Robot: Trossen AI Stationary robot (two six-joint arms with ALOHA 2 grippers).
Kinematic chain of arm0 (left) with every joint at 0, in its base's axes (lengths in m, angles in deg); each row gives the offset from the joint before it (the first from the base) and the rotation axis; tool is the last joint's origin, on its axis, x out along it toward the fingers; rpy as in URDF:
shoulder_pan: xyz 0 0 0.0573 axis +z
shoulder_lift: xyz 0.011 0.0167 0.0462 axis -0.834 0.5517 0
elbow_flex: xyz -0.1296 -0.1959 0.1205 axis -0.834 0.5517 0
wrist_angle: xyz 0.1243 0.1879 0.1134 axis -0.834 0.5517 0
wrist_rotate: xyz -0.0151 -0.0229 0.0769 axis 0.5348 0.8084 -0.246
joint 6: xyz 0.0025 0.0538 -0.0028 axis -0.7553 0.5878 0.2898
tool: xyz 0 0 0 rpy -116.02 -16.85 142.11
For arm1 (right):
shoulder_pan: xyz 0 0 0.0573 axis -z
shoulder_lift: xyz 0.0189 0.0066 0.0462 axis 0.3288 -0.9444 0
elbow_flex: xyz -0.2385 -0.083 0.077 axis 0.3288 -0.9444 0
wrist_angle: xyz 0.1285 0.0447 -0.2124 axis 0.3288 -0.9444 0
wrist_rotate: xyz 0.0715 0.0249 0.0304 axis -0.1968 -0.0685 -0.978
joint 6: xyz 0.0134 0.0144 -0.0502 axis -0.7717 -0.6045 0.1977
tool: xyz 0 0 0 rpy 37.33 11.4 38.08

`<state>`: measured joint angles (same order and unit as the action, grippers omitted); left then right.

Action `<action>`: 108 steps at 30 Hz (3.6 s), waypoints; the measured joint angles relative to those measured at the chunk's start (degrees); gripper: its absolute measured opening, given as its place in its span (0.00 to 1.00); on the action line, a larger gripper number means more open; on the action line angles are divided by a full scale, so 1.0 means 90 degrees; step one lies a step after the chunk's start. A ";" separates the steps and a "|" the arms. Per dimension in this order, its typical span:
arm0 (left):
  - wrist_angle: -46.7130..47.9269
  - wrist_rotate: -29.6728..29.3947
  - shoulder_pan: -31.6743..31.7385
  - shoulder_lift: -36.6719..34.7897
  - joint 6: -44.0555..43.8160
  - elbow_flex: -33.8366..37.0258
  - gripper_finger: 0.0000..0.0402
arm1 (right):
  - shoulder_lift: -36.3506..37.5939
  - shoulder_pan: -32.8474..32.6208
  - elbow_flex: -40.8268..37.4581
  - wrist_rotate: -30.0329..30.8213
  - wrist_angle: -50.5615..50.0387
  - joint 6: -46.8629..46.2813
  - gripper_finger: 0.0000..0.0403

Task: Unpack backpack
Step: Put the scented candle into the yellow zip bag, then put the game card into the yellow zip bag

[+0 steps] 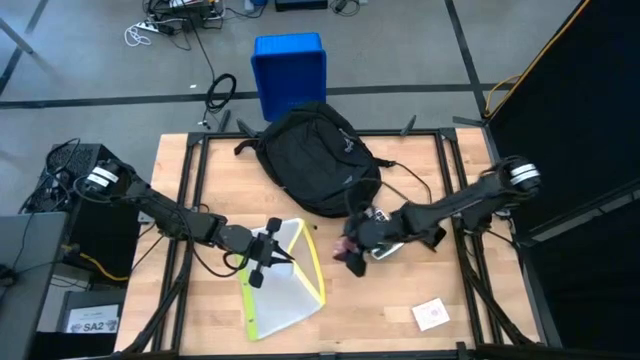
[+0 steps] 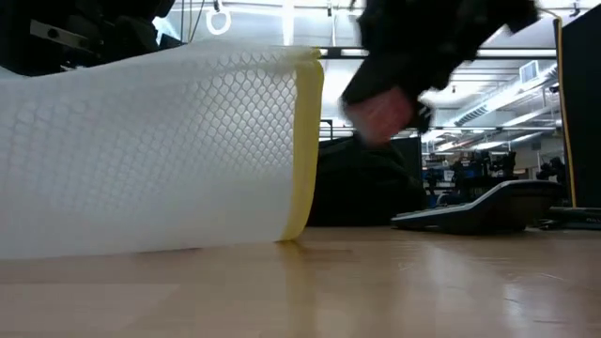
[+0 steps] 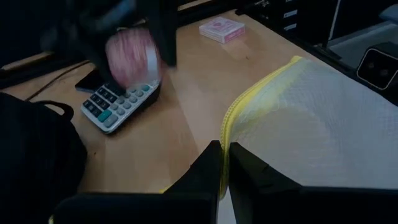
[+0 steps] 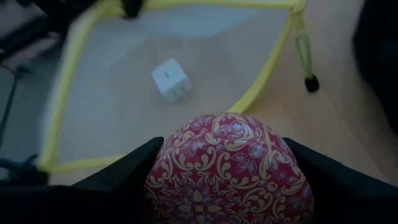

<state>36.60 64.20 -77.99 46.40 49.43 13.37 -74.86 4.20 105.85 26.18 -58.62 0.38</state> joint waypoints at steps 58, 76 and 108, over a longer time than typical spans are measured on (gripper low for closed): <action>0.0030 -0.0007 0.0013 -0.0002 -0.0291 0.0199 0.00 | -0.1202 -0.1917 0.3530 0.0434 -0.6763 -0.1209 0.61; -0.0004 -0.0007 0.0013 0.0000 -0.0406 0.0202 0.00 | -0.1089 -0.4592 0.2192 -0.0988 -0.7190 -0.3386 0.70; 0.0043 -0.0010 0.0013 0.0000 -0.0354 0.0206 0.00 | -0.2262 -0.3951 0.2163 -0.1670 -0.6285 -0.1457 0.68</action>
<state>36.98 64.11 -77.88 46.40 46.25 15.23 -95.21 -31.37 125.31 11.15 -115.19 -12.74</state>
